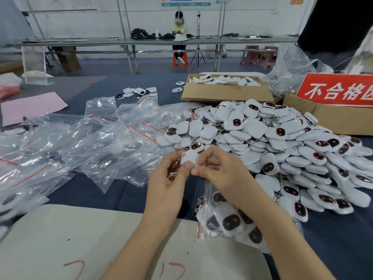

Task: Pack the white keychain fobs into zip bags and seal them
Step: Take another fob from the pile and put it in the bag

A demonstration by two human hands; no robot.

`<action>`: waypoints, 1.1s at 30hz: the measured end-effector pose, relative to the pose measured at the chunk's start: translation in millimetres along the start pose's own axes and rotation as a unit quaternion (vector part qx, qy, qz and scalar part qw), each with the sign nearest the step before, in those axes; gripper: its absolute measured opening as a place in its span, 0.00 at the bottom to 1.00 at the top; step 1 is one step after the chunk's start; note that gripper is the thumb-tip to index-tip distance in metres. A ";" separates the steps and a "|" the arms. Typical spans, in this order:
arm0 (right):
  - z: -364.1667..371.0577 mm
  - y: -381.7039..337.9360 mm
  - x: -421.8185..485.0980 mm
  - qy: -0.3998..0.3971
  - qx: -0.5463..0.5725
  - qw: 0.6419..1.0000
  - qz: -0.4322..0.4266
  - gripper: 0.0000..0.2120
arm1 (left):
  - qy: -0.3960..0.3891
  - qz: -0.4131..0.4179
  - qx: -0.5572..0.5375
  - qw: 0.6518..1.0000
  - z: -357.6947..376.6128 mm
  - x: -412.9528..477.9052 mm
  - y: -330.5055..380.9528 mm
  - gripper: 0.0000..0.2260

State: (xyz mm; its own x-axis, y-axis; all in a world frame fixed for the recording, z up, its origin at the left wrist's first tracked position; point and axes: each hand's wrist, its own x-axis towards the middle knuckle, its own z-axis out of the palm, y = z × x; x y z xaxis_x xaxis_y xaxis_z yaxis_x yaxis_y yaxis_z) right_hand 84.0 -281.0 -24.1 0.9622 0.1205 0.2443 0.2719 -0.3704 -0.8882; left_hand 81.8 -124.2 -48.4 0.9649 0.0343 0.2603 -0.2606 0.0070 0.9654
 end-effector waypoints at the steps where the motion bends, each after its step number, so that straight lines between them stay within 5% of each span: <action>1: -0.2 0.1 -0.1 0.005 -0.009 1.000 0.005 0.12 | 0.007 0.014 0.010 1.000 1.7 -1.6 1.0 0.08; 16: 3.4 11.7 4.2 0.040 0.005 0.998 -0.045 0.07 | 0.033 0.047 0.060 0.997 4.6 -4.0 -0.2 0.07; 21: -7.6 6.3 9.1 -0.002 -0.012 0.999 -0.046 0.06 | 0.005 0.049 0.086 0.995 2.9 -4.5 -3.5 0.07; 25: -30.0 9.0 8.0 -0.005 -0.027 0.999 0.022 0.13 | 0.038 -0.077 -0.100 0.991 -4.8 8.0 -1.3 0.09; 29: -46.8 17.2 1.3 -0.038 -0.076 0.992 0.094 0.08 | 0.024 -0.201 -0.364 0.909 -20.8 19.7 5.0 0.10; 33: -48.8 15.2 -1.6 -0.077 -0.096 0.984 0.128 0.09 | 0.037 -0.203 -0.390 0.897 -24.1 21.7 3.2 0.12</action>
State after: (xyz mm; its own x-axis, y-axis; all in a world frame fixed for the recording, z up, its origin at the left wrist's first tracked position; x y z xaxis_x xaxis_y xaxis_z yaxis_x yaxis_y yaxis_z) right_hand 87.3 -331.7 -19.1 0.9898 0.1331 -0.0518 0.0342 -0.5728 -0.8190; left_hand 101.1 -99.4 -40.0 0.9881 -0.0639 -0.1401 0.1420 0.7298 0.6687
